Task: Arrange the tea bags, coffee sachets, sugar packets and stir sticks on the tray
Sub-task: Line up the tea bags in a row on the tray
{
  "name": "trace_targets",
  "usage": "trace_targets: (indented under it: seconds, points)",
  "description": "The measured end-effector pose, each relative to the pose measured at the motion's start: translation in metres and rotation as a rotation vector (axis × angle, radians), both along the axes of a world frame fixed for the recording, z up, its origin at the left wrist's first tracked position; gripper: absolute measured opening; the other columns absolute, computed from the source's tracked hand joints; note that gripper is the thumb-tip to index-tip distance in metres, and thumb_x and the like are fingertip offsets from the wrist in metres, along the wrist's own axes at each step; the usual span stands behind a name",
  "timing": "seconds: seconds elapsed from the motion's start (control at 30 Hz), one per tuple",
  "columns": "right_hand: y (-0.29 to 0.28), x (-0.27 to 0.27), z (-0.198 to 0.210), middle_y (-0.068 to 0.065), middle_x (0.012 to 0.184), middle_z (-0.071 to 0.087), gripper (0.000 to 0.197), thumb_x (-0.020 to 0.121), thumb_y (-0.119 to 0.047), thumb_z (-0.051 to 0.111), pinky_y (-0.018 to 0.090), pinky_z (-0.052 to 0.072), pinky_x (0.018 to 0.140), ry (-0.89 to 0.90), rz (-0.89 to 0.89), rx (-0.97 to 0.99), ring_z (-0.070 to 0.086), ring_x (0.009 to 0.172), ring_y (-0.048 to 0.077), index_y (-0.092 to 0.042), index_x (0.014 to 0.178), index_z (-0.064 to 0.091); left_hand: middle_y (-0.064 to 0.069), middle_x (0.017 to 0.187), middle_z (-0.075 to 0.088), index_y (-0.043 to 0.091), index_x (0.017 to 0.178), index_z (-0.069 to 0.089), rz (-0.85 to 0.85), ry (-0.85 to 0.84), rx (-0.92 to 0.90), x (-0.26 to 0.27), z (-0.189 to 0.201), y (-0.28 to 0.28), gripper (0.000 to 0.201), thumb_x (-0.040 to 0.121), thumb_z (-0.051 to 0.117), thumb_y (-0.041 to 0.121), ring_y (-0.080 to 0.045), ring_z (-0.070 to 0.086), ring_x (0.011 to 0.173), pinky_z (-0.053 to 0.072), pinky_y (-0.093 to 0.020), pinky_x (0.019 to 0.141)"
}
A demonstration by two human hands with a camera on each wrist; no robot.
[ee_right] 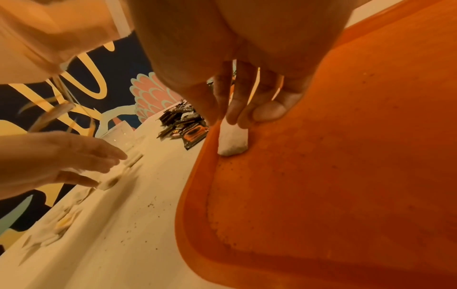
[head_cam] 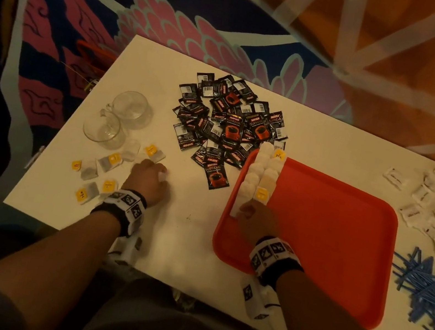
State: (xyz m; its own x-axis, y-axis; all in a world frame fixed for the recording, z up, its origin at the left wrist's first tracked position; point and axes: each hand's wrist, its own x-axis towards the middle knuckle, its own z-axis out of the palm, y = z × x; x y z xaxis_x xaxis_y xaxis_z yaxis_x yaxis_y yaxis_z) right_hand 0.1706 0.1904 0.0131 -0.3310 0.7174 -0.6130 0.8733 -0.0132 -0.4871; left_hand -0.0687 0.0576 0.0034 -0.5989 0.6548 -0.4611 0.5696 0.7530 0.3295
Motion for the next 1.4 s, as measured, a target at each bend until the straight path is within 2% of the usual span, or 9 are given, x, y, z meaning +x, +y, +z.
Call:
trace_targets:
  seconds: [0.27,0.47,0.6,0.73,0.83,0.93,1.07,1.23,1.4]
  points:
    - [0.003,0.013,0.006,0.0,0.108,0.064,0.013,0.093,-0.018,0.063,0.024,0.042,0.079,-0.039,0.088,0.051,0.053,0.09,0.012,-0.017,0.105,0.067,-0.023,0.161,0.011,0.028,0.159,0.008,-0.168,0.132,-0.298,-0.042,-0.026,0.0,0.074,0.097,0.047,0.02,-0.04,0.014,0.149,0.022,-0.047,0.12]
    - [-0.005,0.005,0.005,0.0,0.102,0.068,0.004,0.092,-0.019,0.064,0.023,0.045,0.073,-0.03,0.147,0.063,0.057,0.085,0.013,-0.022,0.091,0.065,-0.017,0.164,0.002,0.03,0.158,0.003,-0.232,0.077,-0.219,0.0,-0.042,-0.012,0.068,0.101,0.036,0.015,-0.035,0.002,0.153,0.022,-0.048,0.122]
    - [-0.009,-0.006,0.007,-0.003,0.1,0.065,0.006,0.093,-0.02,0.062,0.023,0.045,0.077,-0.032,0.194,0.075,0.056,0.087,0.012,-0.022,0.096,0.067,-0.013,0.165,0.004,0.031,0.157,0.017,-0.25,0.011,-0.111,0.031,-0.034,-0.023,0.07,0.097,0.047,0.01,-0.032,0.002,0.153,0.025,-0.048,0.119]
    - [-0.013,-0.012,0.007,-0.002,0.105,0.069,0.012,0.092,-0.021,0.063,0.023,0.046,0.08,-0.007,0.215,0.093,0.059,0.09,0.012,-0.019,0.102,0.069,-0.011,0.158,0.024,0.022,0.151,0.033,0.066,0.088,0.095,0.035,-0.021,-0.025,0.059,0.096,0.053,0.027,-0.033,0.026,0.143,0.034,-0.045,0.112]
    - [-0.016,-0.014,0.009,-0.002,0.106,0.067,0.014,0.092,-0.022,0.062,0.026,0.048,0.083,-0.013,0.228,0.086,0.059,0.092,0.013,-0.018,0.105,0.069,-0.009,0.157,0.019,0.022,0.154,0.023,0.357,0.041,0.017,0.029,-0.016,-0.011,0.072,0.095,0.048,0.055,-0.035,0.025,0.14,0.036,-0.052,0.108]
    - [-0.019,-0.012,0.01,-0.002,0.105,0.068,0.013,0.092,-0.021,0.062,0.026,0.049,0.082,-0.004,0.228,0.074,0.059,0.092,0.013,-0.018,0.102,0.069,-0.009,0.153,0.019,0.029,0.153,0.02,0.406,-0.051,-0.106,0.026,-0.022,0.007,0.084,0.087,0.053,0.069,-0.038,0.025,0.136,0.037,-0.057,0.104]
    - [-0.02,-0.006,0.014,-0.004,0.1,0.064,0.013,0.093,-0.021,0.061,0.023,0.043,0.078,-0.006,0.237,0.072,0.056,0.089,0.011,-0.018,0.103,0.069,-0.011,0.139,0.031,0.023,0.139,0.04,0.261,-0.033,-0.111,0.037,-0.026,0.026,0.063,0.087,0.066,0.049,-0.037,0.033,0.129,0.045,-0.052,0.095]
    - [-0.019,0.0,0.019,0.0,0.103,0.066,0.013,0.092,-0.019,0.061,0.023,0.044,0.079,-0.001,0.224,0.07,0.055,0.087,0.012,-0.018,0.101,0.07,-0.017,0.131,0.045,0.008,0.128,0.05,0.095,-0.054,-0.026,0.05,-0.033,0.027,0.034,0.099,0.052,0.026,-0.039,0.049,0.117,0.044,-0.044,0.091]
    - [-0.016,-0.004,0.025,-0.003,0.104,0.066,0.014,0.094,-0.023,0.061,0.02,0.041,0.078,0.043,0.225,0.049,0.054,0.09,0.008,-0.018,0.105,0.07,-0.017,0.111,0.065,0.008,0.106,0.056,0.264,-0.349,0.195,0.051,-0.022,0.022,0.02,0.099,0.053,0.026,-0.036,0.061,0.101,0.044,-0.034,0.08]
